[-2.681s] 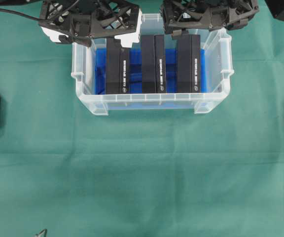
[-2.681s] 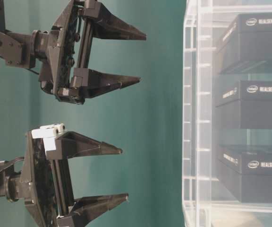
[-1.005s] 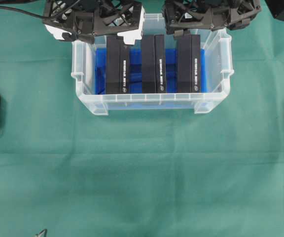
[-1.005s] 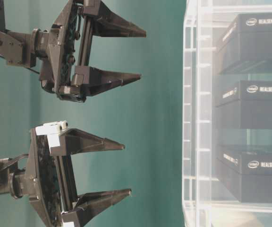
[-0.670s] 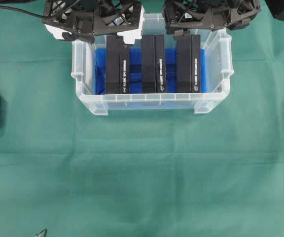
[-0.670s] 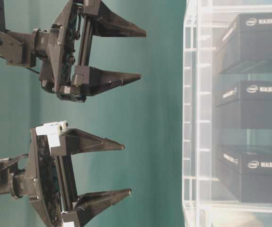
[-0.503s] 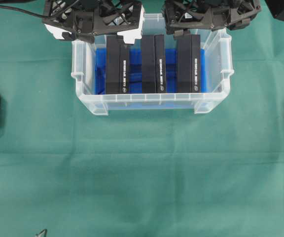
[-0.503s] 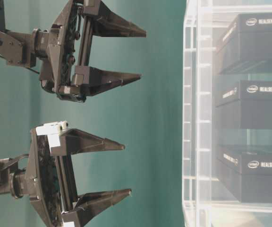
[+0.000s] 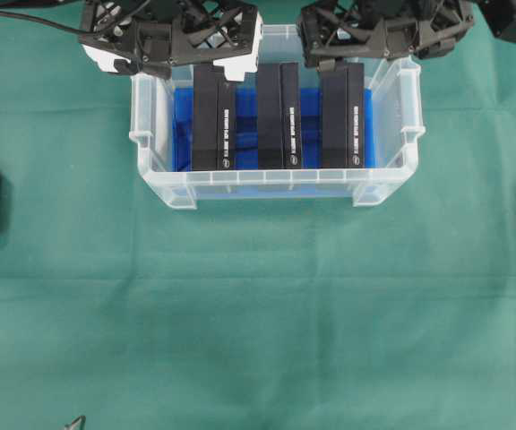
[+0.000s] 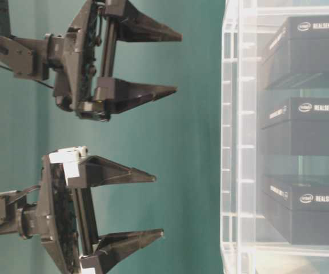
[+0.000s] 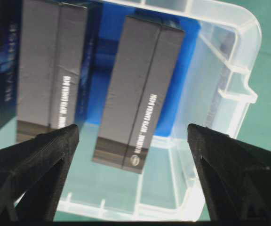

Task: Take the box out of the case with both arms.
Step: 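Lower both grippers down around the left and right black boxes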

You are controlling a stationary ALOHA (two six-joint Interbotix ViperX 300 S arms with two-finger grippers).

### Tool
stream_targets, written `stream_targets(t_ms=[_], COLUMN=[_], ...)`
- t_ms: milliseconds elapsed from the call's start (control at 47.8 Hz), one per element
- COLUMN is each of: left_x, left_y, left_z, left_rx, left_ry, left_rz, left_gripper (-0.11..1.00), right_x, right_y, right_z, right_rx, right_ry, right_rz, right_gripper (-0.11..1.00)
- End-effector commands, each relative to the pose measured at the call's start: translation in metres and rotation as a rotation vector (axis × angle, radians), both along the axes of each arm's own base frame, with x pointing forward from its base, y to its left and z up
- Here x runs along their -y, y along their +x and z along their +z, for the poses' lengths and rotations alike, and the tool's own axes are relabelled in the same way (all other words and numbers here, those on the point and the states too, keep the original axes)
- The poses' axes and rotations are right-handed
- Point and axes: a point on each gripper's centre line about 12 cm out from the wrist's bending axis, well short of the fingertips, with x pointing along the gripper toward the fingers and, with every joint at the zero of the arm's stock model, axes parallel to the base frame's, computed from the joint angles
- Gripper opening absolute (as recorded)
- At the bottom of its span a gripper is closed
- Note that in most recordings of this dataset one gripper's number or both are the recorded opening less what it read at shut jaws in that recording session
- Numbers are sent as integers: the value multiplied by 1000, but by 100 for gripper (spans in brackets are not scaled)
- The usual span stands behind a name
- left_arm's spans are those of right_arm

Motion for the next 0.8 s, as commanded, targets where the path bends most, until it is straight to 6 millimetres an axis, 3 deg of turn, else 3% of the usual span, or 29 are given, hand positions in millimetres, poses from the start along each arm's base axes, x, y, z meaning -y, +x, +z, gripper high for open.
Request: stream_targets(t_ms=[0, 775], left_x=[-2, -4], left_y=[-1, -3], left_z=[5, -71], left_rx=[26, 13], left_ry=[18, 19], left_rz=[5, 21], left_gripper=[86, 86], right_x=[-1, 0], right_y=[0, 8], right_z=[5, -63], right_rx=[29, 13], right_ry=[-11, -4], right_rz=[2, 18], right_gripper=[95, 95])
